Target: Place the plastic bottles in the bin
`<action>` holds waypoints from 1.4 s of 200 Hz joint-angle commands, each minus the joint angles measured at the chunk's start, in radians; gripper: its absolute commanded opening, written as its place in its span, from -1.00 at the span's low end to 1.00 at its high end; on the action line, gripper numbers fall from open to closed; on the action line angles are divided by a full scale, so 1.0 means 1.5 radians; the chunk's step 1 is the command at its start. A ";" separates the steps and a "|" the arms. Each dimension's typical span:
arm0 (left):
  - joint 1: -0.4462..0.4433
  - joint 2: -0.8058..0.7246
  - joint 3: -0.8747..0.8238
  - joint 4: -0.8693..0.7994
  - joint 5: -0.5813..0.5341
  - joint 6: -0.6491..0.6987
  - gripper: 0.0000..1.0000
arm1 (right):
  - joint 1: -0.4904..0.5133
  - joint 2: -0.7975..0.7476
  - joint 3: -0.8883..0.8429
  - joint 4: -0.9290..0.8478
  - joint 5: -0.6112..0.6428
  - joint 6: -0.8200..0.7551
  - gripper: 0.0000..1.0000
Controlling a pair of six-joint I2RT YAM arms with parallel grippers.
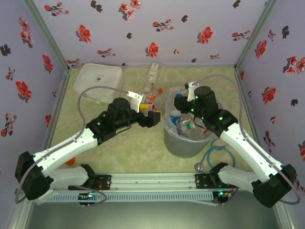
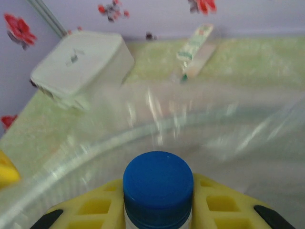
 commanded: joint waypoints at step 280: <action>0.193 0.090 0.021 -0.130 -0.068 0.078 0.93 | 0.006 -0.125 0.166 -0.227 0.111 -0.009 -0.17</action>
